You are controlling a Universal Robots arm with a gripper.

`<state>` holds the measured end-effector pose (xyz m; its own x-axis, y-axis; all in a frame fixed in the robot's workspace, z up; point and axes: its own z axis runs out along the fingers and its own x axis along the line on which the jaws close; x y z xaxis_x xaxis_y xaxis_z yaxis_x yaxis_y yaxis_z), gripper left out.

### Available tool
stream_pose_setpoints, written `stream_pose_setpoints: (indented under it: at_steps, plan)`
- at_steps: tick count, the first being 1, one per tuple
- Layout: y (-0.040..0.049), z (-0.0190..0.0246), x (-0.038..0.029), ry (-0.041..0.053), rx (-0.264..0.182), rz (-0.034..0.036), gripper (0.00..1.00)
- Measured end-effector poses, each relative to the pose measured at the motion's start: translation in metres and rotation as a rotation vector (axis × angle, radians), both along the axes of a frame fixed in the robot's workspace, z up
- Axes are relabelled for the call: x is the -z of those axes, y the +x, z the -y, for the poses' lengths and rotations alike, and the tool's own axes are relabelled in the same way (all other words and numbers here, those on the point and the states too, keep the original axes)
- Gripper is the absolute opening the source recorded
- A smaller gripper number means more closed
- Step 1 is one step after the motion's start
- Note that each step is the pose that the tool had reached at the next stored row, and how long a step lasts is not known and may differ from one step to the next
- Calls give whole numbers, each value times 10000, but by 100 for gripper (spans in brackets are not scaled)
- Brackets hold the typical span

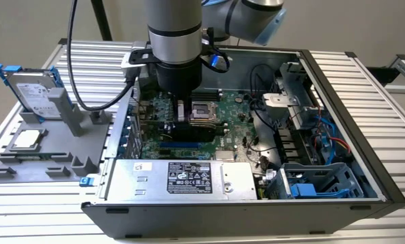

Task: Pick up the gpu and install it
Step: 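Insert the gpu into the slot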

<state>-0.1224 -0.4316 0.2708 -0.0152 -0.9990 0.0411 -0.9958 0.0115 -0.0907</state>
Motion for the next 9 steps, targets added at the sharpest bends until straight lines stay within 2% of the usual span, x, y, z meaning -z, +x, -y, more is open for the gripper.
stream_pose_setpoints:
  at_steps: [9]
  plan:
    - [-34, -1, 38, -1, 7, -1, 0]
